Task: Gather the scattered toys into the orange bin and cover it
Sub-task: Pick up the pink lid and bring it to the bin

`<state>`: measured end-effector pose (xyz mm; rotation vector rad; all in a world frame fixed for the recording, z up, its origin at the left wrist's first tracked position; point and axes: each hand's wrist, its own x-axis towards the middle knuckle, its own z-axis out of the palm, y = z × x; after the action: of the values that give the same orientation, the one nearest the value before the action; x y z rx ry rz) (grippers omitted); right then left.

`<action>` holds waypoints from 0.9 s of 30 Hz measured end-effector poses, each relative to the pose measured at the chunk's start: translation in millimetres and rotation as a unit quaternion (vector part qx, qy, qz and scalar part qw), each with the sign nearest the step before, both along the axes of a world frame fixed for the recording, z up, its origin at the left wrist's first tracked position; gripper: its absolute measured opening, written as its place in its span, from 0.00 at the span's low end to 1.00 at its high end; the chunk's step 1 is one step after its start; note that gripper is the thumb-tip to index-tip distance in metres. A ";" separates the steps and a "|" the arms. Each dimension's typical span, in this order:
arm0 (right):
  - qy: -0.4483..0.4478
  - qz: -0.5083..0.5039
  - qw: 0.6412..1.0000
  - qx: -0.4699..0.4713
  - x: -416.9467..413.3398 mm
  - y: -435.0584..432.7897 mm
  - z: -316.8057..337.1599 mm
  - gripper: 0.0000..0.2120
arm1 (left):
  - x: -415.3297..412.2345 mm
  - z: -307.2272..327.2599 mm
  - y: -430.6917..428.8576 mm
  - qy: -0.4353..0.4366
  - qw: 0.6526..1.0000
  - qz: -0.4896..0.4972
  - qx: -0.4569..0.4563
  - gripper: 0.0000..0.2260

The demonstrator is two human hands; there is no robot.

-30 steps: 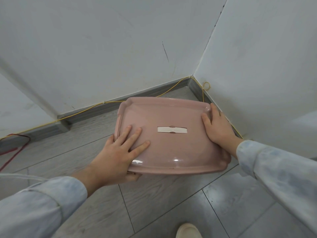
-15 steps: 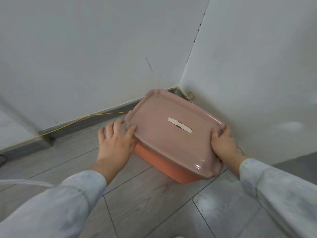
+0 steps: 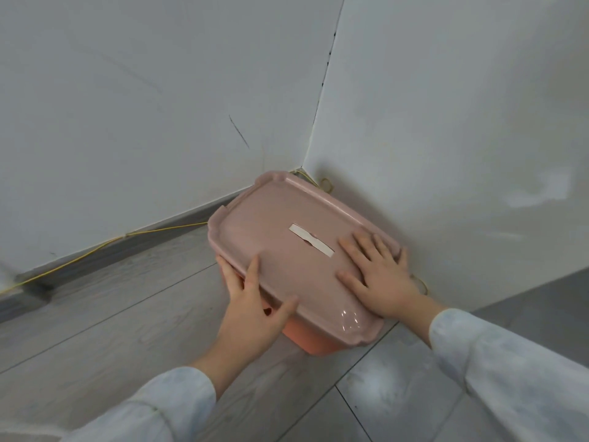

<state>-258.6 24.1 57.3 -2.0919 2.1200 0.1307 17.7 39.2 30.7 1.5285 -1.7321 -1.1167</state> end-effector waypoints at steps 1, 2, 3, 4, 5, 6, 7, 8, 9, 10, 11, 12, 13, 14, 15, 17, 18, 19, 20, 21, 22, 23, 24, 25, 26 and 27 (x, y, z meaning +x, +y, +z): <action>-0.002 -0.012 1.000 0.002 -1.1 -3.5 -0.9 0.34 | -0.5 2.4 -7.1 -0.007 1.000 -0.012 0.007 0.49; -0.001 -0.024 1.000 0.003 -1.3 -6.1 -1.3 0.33 | -0.3 5.0 -15.5 -0.012 0.999 -0.025 0.016 0.51; 0.001 -0.037 0.999 0.004 -1.5 -8.7 -2.2 0.33 | -0.2 6.7 -25.7 -0.018 0.999 -0.038 0.022 0.53; 0.001 -0.051 0.999 0.004 -3.1 -13.7 -2.3 0.33 | -1.9 8.4 -39.7 -0.024 0.998 -0.051 0.024 0.54; -0.003 -0.067 0.998 0.006 -4.6 -18.2 -2.7 0.33 | -3.1 8.9 -53.1 -0.029 0.997 -0.066 0.029 0.55; -0.007 -0.079 0.997 0.008 -6.3 -23.4 -2.6 0.33 | -5.4 9.2 -66.8 -0.036 0.996 -0.077 0.033 0.56; -0.010 -0.088 0.996 0.009 -7.7 -28.4 -3.0 0.33 | -7.9 8.8 -79.3 -0.047 0.995 -0.085 0.036 0.58; -0.012 -0.094 0.996 0.007 -8.2 -33.1 -3.1 0.33 | -9.9 8.5 -89.8 -0.057 0.993 -0.092 0.038 0.58; -0.013 -0.099 0.995 0.008 -9.5 -38.4 -3.4 0.32 | -12.4 8.2 -98.9 -0.063 0.993 -0.095 0.038 0.58; -0.014 -0.105 0.994 0.007 -12.4 -44.5 -4.6 0.32 | -16.5 7.6 -108.7 -0.066 0.992 -0.099 0.037 0.58; -0.013 -0.108 0.994 0.006 -12.8 -49.8 -4.9 0.33 | -17.5 8.4 -115.5 -0.066 0.992 -0.099 0.037 0.58; -0.015 -0.112 0.994 0.005 -14.6 -55.9 -6.6 0.33 | -19.6 7.8 -124.5 -0.068 0.992 -0.102 0.037 0.58; -0.017 -0.117 0.993 0.003 -16.0 -61.9 -7.8 0.33 | -21.5 8.0 -133.3 -0.069 0.991 -0.107 0.037 0.59; -0.018 -0.119 0.993 -0.001 -16.4 -67.8 -8.3 0.34 | -22.5 7.8 -142.3 -0.072 0.990 -0.112 0.038 0.60; -0.019 -0.122 0.992 -0.005 -16.6 -73.8 -8.8 0.34 | -23.4 8.1 -151.3 -0.076 0.990 -0.117 0.036 0.61; -0.014 -0.124 0.992 -0.014 -16.8 -85.4 -10.4 0.34 | -23.8 6.7 -170.6 -0.092 0.987 -0.126 0.037 0.62; -0.010 -0.121 0.992 -0.020 -15.8 -88.7 -11.2 0.35 | -21.9 5.5 -177.7 -0.099 0.986 -0.131 0.037 0.61; -0.010 -0.117 0.993 -0.025 -15.2 -92.3 -13.0 0.35 | -20.1 3.3 -184.9 -0.102 0.985 -0.135 0.036 0.61; -0.014 -0.115 0.993 -0.027 -14.4 -96.2 -14.5 0.35 | -17.7 0.2 -191.0 -0.101 0.985 -0.138 0.035 0.62; -0.018 -0.114 0.993 -0.028 -13.8 -99.4 -15.7 0.35 | -15.5 -2.2 -195.5 -0.101 0.985 -0.138 0.032 0.62; -0.022 -0.112 0.993 -0.030 -12.9 -103.4 -16.2 0.35 | -13.2 -4.2 -200.5 -0.099 0.985 -0.138 0.028 0.62; -0.024 -0.111 0.993 -0.029 -10.8 -109.0 -17.1 0.35 | -10.2 -5.8 -205.7 -0.097 0.986 -0.134 0.027 0.63; -0.023 -0.109 0.993 -0.030 -9.4 -113.5 -17.5 0.35 | -8.1 -6.3 -210.6 -0.097 0.986 -0.132 0.025 0.63; -0.022 -0.107 0.993 -0.030 -7.8 -117.3 -16.3 0.36 | -6.8 -3.9 -214.2 -0.104 0.985 -0.132 0.023 0.63; -0.024 -0.107 0.994 -0.028 -6.2 -121.2 -17.0 0.36 | -5.1 -3.6 -219.0 -0.118 0.983 -0.138 0.025 0.64; -0.023 -0.106 0.994 -0.027 -4.9 -124.3 -16.3 0.36 | -3.8 -1.1 -222.6 -0.135 0.980 -0.144 0.026 0.64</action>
<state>-263.6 -100.2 41.0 -1.8610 2.3251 -0.0025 13.9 -183.3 29.6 1.5533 -2.1798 -1.1404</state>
